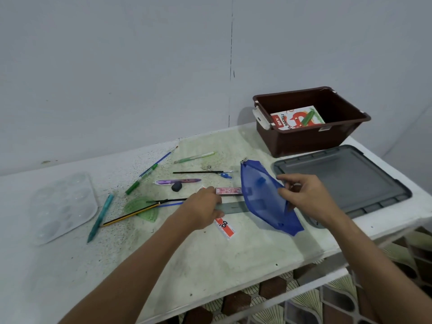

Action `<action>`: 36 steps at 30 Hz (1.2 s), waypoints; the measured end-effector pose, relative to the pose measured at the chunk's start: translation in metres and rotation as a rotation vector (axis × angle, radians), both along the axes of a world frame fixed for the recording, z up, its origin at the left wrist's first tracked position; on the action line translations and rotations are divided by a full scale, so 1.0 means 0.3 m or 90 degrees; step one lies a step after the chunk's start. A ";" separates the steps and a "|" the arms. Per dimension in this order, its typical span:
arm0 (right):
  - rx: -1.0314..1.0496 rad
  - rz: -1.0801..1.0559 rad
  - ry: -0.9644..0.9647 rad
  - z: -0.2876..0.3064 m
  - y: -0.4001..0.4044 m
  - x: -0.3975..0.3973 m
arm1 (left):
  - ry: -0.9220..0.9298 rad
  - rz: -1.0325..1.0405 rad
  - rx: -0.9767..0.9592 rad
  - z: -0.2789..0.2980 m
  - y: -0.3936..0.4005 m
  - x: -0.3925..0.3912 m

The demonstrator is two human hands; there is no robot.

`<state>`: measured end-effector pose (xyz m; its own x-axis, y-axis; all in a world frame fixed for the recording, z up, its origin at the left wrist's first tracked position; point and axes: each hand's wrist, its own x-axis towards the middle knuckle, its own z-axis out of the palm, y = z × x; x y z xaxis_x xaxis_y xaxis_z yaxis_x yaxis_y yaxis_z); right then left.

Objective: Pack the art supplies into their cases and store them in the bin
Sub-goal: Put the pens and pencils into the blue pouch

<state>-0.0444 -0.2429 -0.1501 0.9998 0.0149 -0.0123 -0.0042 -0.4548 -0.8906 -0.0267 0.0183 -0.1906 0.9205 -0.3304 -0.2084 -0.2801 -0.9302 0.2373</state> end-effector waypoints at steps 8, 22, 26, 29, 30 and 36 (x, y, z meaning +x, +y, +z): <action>-0.026 -0.046 -0.013 -0.045 0.005 0.012 | 0.053 0.200 -0.329 0.070 0.061 -0.019; 0.111 0.005 0.106 -0.061 0.089 0.026 | 0.358 0.404 -0.791 0.155 -0.075 -0.066; 0.118 0.007 0.111 -0.076 0.105 0.024 | 0.290 0.433 -0.755 0.131 -0.157 -0.045; 0.142 -0.006 0.115 -0.074 0.106 0.029 | 0.201 0.396 -0.589 0.111 -0.195 -0.036; 0.142 -0.009 0.114 -0.073 0.106 0.030 | 0.187 0.372 -0.546 0.108 -0.198 -0.038; 0.159 -0.012 0.115 -0.066 0.110 0.023 | 0.169 0.283 -0.460 0.126 -0.123 -0.057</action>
<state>-0.0375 -0.2101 -0.1700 0.9818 0.0218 -0.1888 -0.1794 -0.2210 -0.9586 -0.0439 -0.0186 -0.1529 0.9462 -0.0876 -0.3113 0.2183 -0.5374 0.8146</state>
